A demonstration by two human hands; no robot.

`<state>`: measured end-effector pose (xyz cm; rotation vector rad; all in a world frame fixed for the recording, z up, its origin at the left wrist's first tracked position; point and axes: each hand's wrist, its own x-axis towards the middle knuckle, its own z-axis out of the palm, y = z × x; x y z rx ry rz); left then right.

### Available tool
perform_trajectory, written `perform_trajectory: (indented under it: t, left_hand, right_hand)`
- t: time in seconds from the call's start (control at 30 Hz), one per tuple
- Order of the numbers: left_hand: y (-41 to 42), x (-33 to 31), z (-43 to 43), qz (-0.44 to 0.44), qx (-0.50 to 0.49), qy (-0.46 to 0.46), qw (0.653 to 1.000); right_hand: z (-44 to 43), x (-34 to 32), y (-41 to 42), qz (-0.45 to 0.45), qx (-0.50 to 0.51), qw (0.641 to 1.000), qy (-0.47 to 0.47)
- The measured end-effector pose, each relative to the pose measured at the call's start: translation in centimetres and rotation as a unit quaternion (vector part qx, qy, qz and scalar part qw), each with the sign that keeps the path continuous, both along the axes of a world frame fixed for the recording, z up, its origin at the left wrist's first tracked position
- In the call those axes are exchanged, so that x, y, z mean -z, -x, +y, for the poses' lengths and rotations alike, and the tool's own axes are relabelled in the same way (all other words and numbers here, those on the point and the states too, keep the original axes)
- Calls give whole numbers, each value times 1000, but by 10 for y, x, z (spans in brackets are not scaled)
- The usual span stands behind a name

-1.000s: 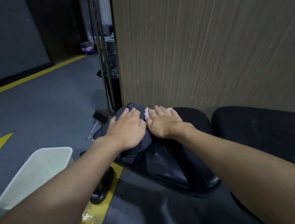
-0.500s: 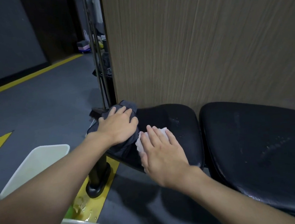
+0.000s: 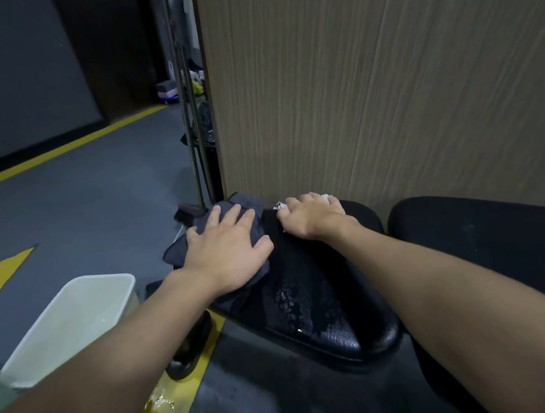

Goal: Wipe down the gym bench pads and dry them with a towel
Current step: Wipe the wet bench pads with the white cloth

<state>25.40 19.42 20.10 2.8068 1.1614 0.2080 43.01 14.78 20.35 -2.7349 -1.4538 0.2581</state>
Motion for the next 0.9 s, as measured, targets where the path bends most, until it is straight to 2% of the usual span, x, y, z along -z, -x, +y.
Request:
perform_trajectory:
  t: [0.3,0.43,0.5,0.53,0.63,0.9]
  left_hand:
    - [3,-4,-2,2,12,-3,1000]
    - [4,-13,-18,-12,111,-64,992]
    - [2,-16,-28,-15,134,-36,990]
    - [2,-15,-30,-13,134,-26,991]
    - [6,-8,-26,13,140,-51,989]
    - [5,0,-23,43,144,-92,984]
  right_hand:
    - [-84,9,73,-26,-77,996,-37]
    - [-136,24,103,-79,-113,988,-73]
    - [-151,29,109,-99,-114,984,-95]
    - [-153,30,108,-104,-114,982,-107]
    - [-143,23,92,-71,-113,989,-69]
    - [-59,8,-1,-1,1,1000,-25]
